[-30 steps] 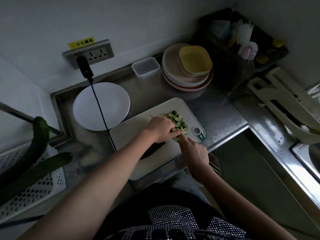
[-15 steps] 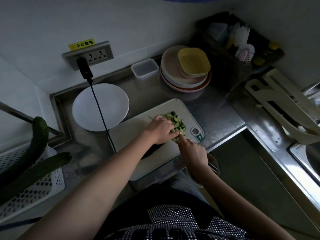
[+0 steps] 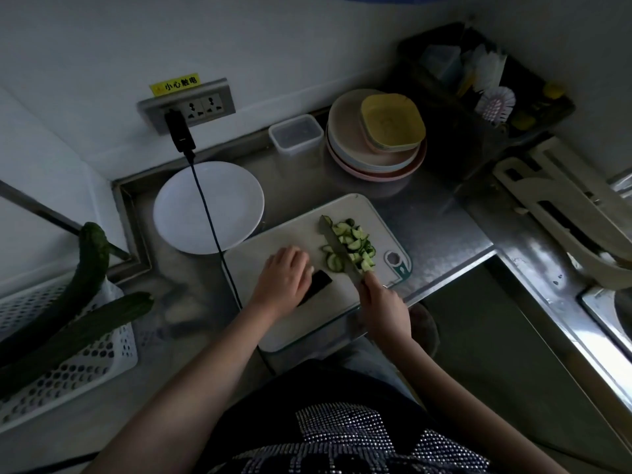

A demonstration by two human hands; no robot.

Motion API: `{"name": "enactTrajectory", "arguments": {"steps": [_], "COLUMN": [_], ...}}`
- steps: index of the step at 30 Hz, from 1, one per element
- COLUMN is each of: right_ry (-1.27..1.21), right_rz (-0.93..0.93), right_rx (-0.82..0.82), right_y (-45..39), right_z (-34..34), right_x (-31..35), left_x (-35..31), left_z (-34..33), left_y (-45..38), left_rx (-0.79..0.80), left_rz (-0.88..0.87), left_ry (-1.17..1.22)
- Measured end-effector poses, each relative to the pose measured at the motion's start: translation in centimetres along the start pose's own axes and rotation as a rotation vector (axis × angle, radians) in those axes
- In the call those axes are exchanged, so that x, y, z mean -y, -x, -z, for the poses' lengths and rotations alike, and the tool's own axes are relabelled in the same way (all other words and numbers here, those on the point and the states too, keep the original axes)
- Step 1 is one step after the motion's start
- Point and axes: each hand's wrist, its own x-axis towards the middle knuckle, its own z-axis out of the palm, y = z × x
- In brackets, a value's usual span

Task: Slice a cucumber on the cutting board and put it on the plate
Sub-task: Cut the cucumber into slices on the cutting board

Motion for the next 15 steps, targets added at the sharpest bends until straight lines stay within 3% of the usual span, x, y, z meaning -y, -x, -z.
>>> {"name": "enactTrajectory", "arguments": {"steps": [4, 15], "right_ry": [0.023, 0.114], "right_rz": [0.039, 0.141], "right_rx": [0.074, 0.07], "right_y": [0.6, 0.9], "right_z": [-0.6, -1.0], "right_x": [0.5, 0.7], "left_x": [0.1, 0.3], "left_z": [-1.5, -1.5], "left_y": [3.0, 3.2], "left_rx": [0.246, 0.16], "left_rz": [-0.094, -0.159], "left_ry": [-0.039, -0.022]}}
